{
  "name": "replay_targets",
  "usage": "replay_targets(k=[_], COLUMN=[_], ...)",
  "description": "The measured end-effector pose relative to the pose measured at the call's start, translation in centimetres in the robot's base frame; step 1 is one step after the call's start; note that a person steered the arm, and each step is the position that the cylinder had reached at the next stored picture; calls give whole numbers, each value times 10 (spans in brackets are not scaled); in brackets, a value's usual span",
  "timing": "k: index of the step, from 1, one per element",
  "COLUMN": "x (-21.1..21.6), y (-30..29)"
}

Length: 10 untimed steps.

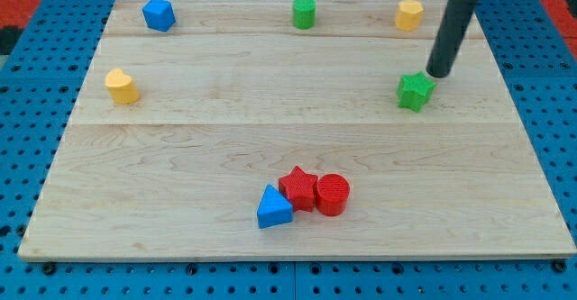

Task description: Push the green star downwards slightly

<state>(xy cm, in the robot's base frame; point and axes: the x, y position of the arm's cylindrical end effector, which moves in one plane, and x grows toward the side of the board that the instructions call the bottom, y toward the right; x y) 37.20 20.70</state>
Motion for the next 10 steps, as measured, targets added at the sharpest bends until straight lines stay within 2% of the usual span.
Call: replay_targets(k=[1,2,3,5,7,8,9,10], x=[33,30,-4,-29,-83,-94,-50,-22], y=[-7,-56,-36,-128,-110,-110,-117,-84])
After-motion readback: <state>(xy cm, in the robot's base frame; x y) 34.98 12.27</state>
